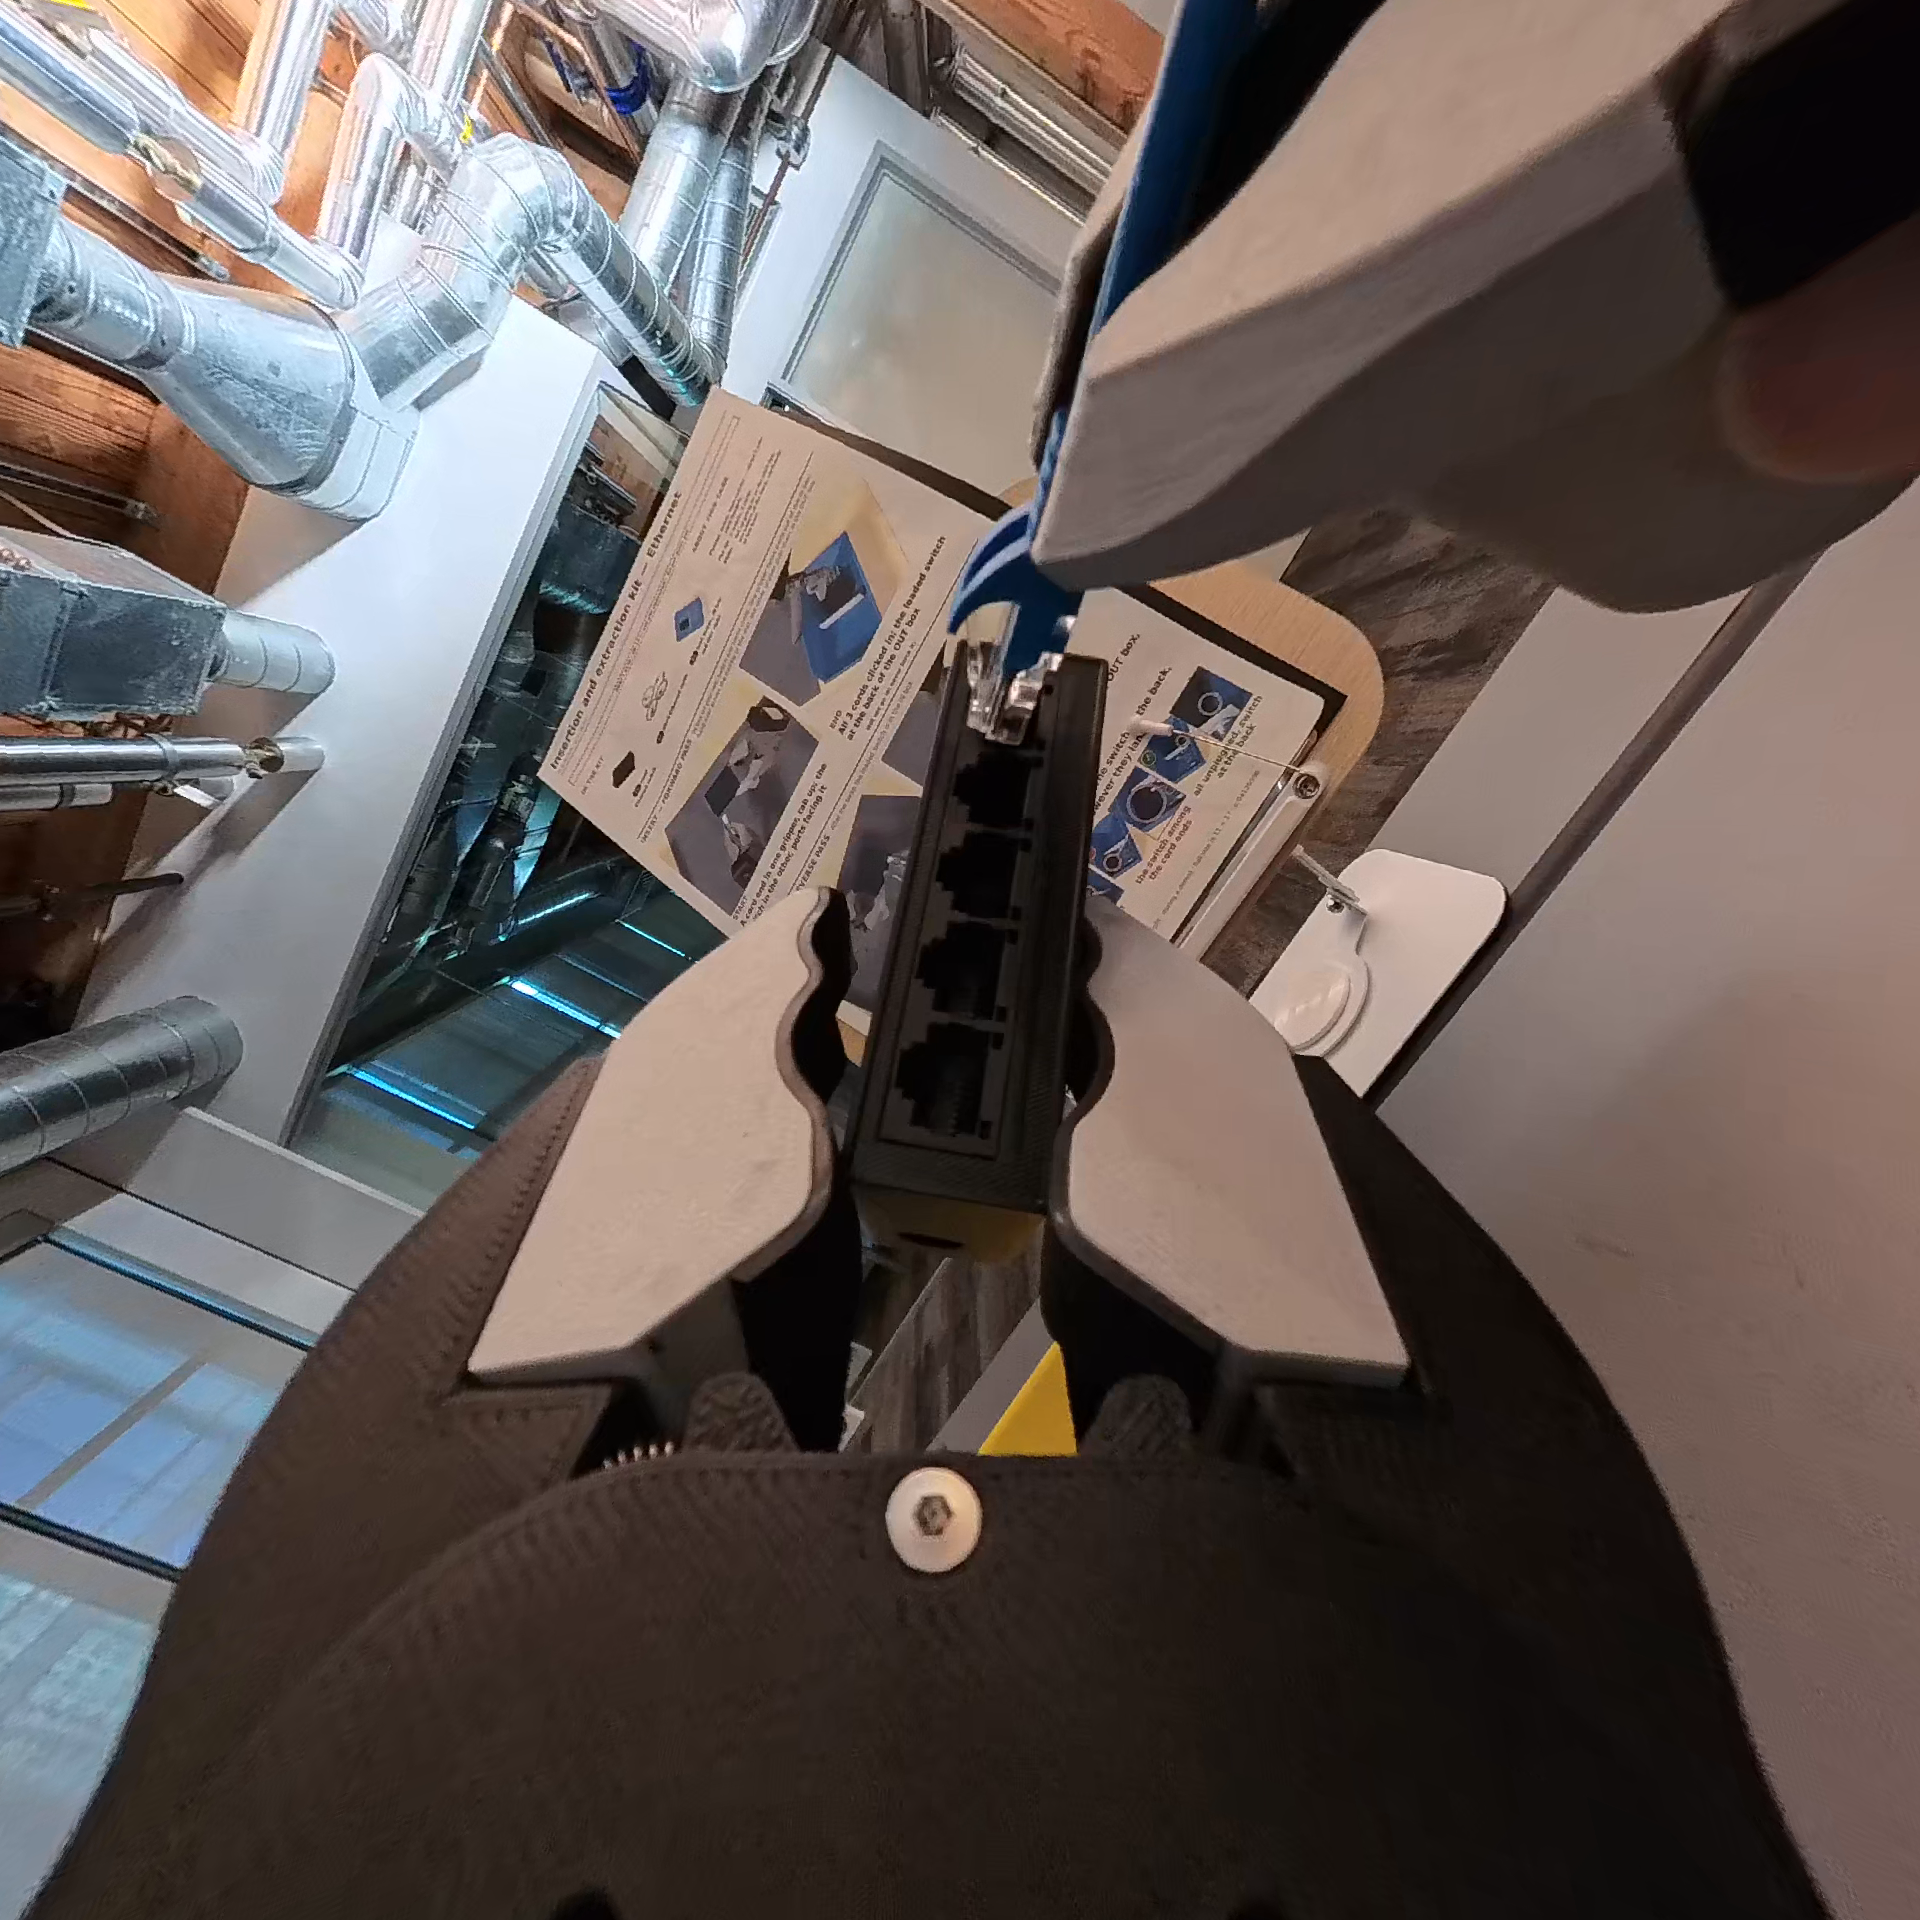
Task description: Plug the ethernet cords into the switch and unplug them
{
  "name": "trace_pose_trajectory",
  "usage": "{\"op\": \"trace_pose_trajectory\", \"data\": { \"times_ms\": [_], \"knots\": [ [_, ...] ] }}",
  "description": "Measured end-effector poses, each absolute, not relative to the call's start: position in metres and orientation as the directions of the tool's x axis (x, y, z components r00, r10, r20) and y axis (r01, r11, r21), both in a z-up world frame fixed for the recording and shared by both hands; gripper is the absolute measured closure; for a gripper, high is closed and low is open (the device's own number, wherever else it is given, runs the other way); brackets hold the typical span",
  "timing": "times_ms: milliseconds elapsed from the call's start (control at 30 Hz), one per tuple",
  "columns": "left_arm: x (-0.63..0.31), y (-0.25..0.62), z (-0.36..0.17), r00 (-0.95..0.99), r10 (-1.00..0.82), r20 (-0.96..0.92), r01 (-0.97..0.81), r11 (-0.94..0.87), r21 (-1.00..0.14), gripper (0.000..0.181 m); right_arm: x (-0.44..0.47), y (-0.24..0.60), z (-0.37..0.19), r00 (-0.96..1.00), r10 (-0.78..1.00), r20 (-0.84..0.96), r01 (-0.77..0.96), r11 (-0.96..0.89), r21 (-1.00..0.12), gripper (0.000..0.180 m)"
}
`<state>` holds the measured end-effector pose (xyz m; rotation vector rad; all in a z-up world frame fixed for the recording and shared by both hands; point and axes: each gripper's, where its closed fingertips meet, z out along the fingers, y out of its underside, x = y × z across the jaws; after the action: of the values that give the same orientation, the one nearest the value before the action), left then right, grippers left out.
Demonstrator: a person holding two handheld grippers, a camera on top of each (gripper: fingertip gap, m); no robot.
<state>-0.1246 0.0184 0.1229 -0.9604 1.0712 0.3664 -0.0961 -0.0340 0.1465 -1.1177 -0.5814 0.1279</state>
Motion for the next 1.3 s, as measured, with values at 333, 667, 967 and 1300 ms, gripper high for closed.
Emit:
{"op": "trace_pose_trajectory", "data": {
  "times_ms": [333, 667, 967, 1300],
  "knots": [
    [-0.122, 0.002, 0.130, 0.446, -0.126, -0.886, -0.667, 0.614, -0.423, 0.142, -0.099, -0.034, 0.147, 0.853, 0.375, 0.363, 0.191, 0.422, -0.886, 0.168],
    [-0.125, -0.019, 0.147, 0.457, -0.072, -0.886, -0.618, 0.692, -0.374, 0.142, -0.105, -0.051, 0.158, 0.835, 0.372, 0.406, 0.197, 0.486, -0.851, 0.168],
    [-0.135, -0.055, 0.175, 0.532, 0.012, -0.847, -0.543, 0.772, -0.331, 0.141, -0.118, -0.094, 0.183, 0.815, 0.137, 0.563, 0.326, 0.695, -0.641, 0.169],
    [-0.127, -0.084, 0.178, 0.548, -0.187, -0.815, -0.397, 0.800, -0.450, 0.112, -0.124, -0.119, 0.194, 0.777, -0.035, 0.629, 0.432, 0.756, -0.491, 0.169]
  ]
}}
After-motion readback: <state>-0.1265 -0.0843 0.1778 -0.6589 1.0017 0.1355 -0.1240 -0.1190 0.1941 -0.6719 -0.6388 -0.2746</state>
